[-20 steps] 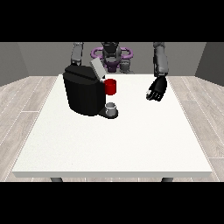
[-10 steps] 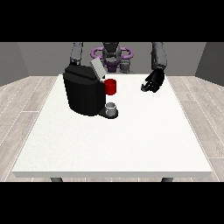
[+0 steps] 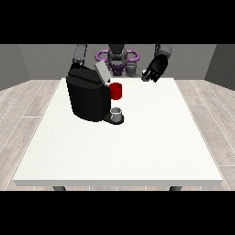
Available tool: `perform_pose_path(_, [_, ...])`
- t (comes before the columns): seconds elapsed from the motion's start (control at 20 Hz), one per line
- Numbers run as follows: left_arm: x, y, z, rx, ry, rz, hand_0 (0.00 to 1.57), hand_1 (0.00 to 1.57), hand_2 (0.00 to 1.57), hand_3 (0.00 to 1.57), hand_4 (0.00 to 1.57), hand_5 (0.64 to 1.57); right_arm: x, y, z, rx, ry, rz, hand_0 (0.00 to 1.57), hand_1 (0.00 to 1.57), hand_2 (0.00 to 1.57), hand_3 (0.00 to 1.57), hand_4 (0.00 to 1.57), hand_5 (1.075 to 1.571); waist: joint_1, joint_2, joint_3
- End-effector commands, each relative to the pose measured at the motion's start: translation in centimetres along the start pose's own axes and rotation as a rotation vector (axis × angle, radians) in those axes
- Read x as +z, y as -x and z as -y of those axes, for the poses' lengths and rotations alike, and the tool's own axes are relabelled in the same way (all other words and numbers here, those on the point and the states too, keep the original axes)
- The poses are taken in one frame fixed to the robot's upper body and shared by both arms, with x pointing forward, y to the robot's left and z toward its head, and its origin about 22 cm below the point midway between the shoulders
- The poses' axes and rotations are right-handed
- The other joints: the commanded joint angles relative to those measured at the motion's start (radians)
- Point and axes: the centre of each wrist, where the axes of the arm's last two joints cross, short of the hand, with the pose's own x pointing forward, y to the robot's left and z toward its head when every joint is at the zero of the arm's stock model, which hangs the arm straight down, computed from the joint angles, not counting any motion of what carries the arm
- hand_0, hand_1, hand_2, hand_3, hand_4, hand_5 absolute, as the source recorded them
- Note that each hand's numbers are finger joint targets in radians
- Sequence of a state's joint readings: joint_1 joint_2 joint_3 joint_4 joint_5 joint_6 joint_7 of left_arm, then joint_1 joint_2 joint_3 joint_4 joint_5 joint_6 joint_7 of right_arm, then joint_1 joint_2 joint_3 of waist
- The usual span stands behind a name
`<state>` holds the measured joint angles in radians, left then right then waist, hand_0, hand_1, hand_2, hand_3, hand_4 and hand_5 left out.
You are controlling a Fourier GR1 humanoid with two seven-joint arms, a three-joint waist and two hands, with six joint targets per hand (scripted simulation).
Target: Insert the coffee pod into the coffee machine and close the lid
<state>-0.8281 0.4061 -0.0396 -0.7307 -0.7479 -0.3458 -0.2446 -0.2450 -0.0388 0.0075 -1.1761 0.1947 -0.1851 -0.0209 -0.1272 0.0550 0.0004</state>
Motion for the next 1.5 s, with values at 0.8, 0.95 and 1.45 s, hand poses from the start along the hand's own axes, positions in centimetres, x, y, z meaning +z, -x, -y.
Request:
perform_pose_path(0.8, [-1.9, -9.7, -10.4, 0.036, -0.143, 0.039, 1.17, 1.17, 1.25, 1.27, 0.48, 1.571, -2.8, -5.4, 1.6, -0.024, 0.021, 0.16, 0.0, 0.0, 0.0, 0.0, 0.04, 1.571, -0.112, 0.094, -0.0002])
perform_pose_path(0.95, [0.1, -6.6, -12.6, 0.021, -0.215, 0.004, 1.23, 1.23, 1.28, 1.25, 0.48, 1.571, -2.2, -6.3, 1.7, -0.051, -0.018, 0.188, 0.0, 0.0, 0.0, 0.0, 0.26, 1.571, -0.159, 0.134, -0.0005])
perform_pose_path(1.45, [0.2, -9.1, -15.6, 0.004, -0.246, 0.021, 1.21, 1.21, 1.28, 1.24, 0.47, 1.571, -4.5, -11.4, 2.4, -0.041, 0.024, 0.253, 0.0, 0.0, 0.0, 0.0, 0.1, 1.571, -0.165, 0.227, -0.0004])
